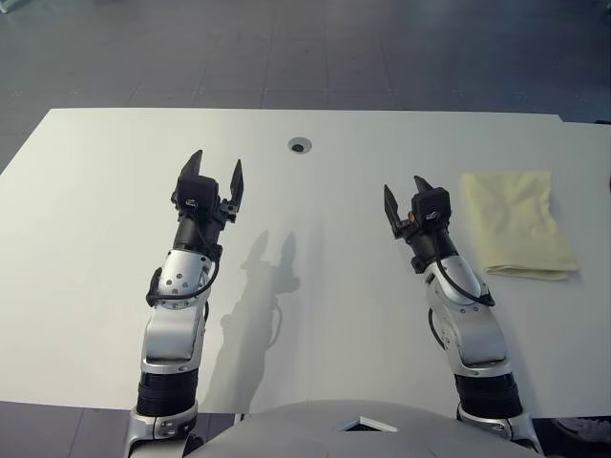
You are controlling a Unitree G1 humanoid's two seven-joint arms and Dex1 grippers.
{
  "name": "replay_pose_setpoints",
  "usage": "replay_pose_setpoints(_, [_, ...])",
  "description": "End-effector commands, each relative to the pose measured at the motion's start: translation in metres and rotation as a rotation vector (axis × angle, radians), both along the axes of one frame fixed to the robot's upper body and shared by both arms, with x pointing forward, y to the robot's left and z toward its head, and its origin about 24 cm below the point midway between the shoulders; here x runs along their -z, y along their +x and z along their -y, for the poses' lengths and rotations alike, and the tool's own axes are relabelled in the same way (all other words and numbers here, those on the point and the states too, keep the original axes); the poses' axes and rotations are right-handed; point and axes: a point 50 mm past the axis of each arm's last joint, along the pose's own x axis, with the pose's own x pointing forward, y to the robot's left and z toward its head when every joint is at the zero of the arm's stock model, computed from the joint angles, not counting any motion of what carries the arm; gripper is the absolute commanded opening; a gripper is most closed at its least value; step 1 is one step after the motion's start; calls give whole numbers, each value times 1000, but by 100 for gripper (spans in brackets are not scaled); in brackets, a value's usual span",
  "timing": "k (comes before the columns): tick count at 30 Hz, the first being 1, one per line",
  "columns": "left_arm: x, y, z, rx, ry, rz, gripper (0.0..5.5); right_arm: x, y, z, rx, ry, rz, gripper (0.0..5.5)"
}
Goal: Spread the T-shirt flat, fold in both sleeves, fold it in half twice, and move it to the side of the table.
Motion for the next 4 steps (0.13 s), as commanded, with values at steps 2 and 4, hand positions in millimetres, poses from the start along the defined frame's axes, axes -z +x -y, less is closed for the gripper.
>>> replay_pose_setpoints(2, [3, 2, 4, 22, 14, -15, 285, 0, 3, 2, 9, -11, -7, 290])
replay_pose_setpoints(4, [3, 2, 3, 21, 15, -16, 317, 0, 4, 1, 9, -8, -7, 320])
